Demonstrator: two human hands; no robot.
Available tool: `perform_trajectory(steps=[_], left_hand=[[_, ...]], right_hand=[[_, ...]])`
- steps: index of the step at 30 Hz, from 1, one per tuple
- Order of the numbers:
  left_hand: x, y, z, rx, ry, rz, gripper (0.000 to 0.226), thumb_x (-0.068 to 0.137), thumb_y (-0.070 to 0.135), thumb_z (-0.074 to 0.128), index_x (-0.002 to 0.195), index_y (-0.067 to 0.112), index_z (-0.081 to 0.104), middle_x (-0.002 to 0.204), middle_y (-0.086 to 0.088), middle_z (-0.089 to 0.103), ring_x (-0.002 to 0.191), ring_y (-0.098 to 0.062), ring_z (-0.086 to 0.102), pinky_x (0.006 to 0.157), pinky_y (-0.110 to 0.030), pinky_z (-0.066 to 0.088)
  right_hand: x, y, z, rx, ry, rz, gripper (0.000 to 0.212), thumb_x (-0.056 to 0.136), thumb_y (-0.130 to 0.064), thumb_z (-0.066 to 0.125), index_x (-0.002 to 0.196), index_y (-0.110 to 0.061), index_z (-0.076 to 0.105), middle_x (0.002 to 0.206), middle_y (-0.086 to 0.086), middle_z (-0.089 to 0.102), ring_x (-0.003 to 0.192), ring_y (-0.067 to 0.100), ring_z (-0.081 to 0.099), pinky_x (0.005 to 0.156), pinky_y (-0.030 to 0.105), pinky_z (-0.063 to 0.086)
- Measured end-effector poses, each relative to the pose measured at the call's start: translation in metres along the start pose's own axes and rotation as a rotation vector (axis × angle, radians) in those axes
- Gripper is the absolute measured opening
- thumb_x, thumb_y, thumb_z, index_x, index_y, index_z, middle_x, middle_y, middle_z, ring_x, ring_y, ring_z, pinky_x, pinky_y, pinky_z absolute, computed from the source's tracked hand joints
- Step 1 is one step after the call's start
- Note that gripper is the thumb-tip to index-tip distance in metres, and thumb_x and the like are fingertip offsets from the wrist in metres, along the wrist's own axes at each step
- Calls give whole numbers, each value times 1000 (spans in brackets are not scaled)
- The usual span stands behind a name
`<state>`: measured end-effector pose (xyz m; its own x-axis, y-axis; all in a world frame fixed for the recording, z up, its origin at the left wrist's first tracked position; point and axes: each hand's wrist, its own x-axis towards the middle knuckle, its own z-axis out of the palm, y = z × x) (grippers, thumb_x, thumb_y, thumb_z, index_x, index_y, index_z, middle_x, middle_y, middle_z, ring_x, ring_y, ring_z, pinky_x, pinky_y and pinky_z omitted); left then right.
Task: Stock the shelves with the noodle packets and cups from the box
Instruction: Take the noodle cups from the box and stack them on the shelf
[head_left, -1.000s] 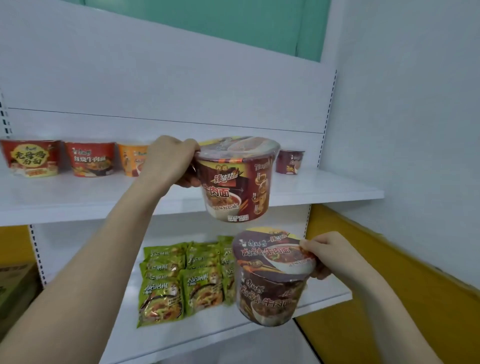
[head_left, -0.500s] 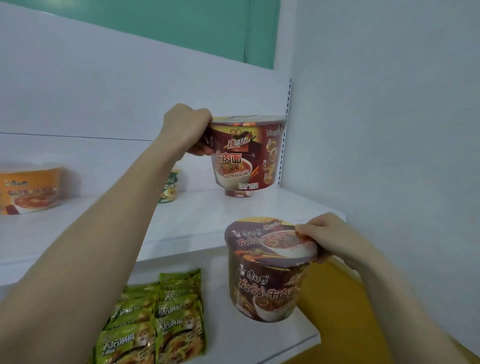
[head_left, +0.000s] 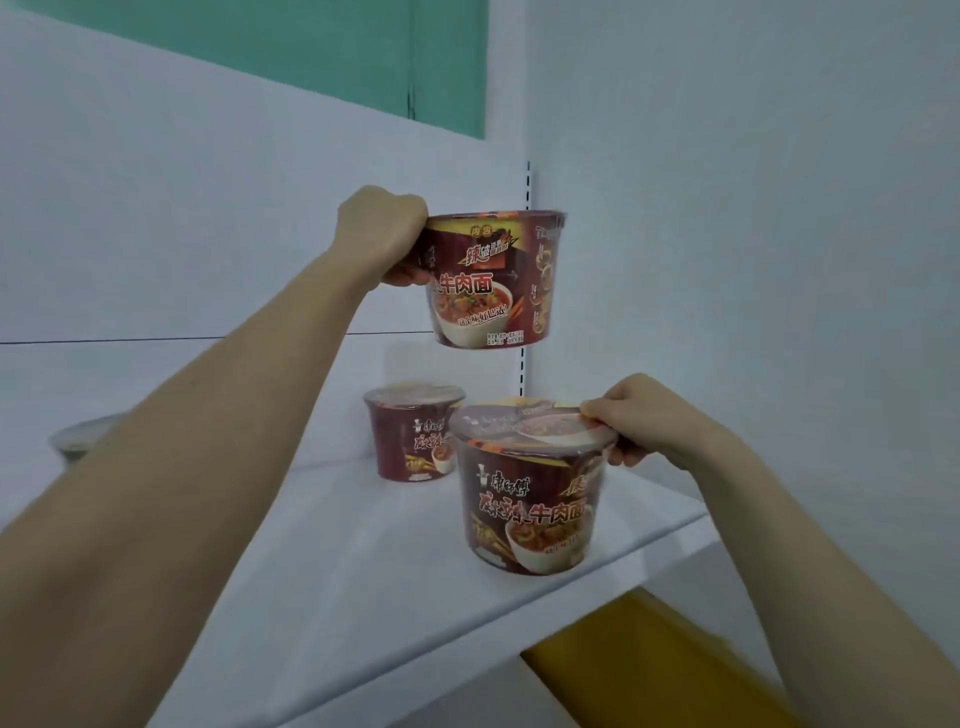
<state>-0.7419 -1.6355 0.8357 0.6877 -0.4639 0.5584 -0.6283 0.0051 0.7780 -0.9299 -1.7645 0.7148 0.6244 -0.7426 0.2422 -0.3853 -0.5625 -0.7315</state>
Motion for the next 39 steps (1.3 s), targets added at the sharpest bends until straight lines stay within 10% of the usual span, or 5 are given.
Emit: perform_trajectory(steps=[5,39], left_hand=[[37,-20,35,33,-21,-34,16,75,10,38,71,4,53,33,-7,53,28,-16,53,40,-17,44],[105,-101,109,221,5,-257,16,78,8,38,69,2,50,36,-10,57,32,-20,55,51,-25,45]], right_hand=[[61,27,3,-13,-6,46,30,91,-11,46,69,3,61,50,13,57,30,8,50,35,16,42],[280,70,70,170,-29,101,37,90,-18,56,56,-9,44,37,4,43,31,12,37,28,10,25]])
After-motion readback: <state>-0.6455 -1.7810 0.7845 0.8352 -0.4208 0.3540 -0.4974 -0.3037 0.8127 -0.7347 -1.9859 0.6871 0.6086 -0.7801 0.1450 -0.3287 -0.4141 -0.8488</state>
